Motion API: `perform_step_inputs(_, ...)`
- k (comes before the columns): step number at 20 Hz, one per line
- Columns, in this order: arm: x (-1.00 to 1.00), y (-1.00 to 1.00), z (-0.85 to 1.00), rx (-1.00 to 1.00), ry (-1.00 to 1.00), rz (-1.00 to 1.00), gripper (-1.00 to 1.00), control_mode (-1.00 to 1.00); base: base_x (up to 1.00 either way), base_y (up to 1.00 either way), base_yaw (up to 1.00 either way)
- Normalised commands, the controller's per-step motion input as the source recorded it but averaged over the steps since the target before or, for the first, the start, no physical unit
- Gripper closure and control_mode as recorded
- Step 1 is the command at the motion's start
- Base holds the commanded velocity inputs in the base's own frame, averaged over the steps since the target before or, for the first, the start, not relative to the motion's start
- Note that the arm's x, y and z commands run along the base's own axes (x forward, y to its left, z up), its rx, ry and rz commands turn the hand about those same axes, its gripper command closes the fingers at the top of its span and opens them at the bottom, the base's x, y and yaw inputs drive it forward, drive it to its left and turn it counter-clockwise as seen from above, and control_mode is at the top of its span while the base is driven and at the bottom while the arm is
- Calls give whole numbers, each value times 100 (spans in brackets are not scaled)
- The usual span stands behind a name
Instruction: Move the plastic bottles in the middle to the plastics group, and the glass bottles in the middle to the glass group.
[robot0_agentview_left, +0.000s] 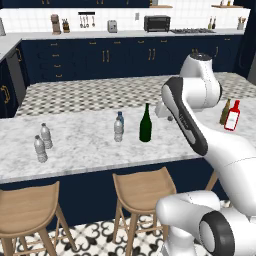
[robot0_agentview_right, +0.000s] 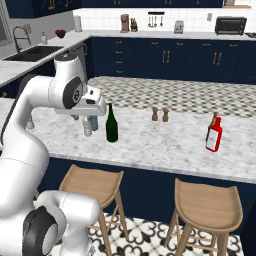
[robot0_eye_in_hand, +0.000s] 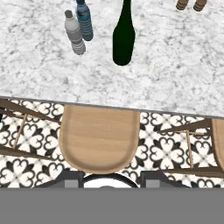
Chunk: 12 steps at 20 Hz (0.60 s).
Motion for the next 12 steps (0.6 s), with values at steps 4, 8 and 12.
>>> perform_step_inputs(4, -1, 0, -3, 0, 8, 0, -100, -100, 0, 0, 0)
perform_step_inputs(8, -1, 0, -10, 0, 7, 0, -100, -100, 0, 0, 0)
perform_step_inputs(12, 45, -5, -21, 0, -3, 2, -100, -100, 0, 0, 0)
